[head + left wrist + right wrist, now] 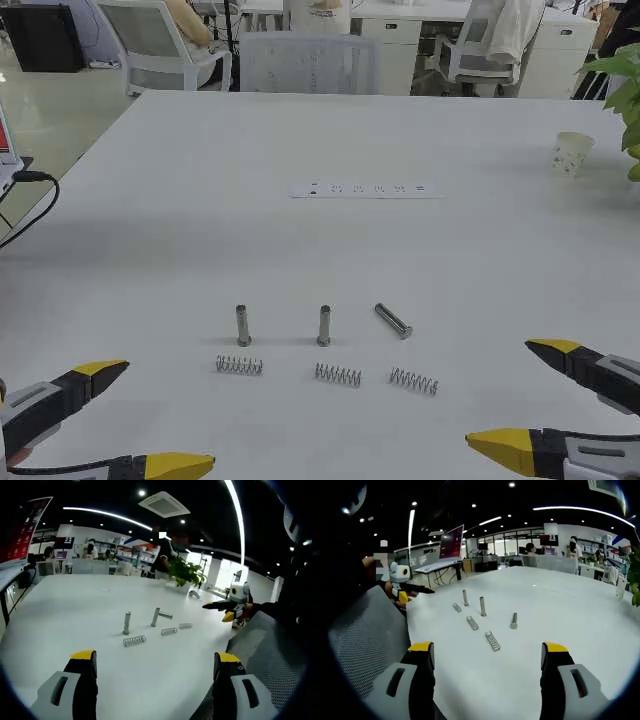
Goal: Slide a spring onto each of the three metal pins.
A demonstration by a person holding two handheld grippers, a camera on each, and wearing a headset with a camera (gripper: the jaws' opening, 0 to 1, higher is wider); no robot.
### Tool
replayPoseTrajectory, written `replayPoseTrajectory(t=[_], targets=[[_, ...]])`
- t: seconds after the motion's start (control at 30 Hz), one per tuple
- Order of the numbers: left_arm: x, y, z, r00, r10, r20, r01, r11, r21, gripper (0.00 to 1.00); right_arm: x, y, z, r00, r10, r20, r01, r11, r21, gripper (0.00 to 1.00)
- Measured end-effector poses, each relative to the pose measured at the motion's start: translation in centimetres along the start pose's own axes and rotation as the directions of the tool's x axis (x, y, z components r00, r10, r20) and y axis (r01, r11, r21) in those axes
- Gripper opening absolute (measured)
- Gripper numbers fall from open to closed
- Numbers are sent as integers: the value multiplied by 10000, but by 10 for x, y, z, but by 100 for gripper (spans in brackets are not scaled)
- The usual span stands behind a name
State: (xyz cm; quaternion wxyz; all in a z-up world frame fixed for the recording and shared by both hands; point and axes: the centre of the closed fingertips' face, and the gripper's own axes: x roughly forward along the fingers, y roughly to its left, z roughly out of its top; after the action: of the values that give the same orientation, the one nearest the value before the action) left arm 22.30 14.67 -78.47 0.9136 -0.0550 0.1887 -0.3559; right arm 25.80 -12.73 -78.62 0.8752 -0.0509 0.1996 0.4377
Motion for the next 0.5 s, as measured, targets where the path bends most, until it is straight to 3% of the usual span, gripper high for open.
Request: replayPoseTrajectory(t=[0.5], targets=[[4,-6,-10,9993,-179,-317,179,9998,-16,93,1,4,-10,10000,16,-84,-14,9999,158,87]])
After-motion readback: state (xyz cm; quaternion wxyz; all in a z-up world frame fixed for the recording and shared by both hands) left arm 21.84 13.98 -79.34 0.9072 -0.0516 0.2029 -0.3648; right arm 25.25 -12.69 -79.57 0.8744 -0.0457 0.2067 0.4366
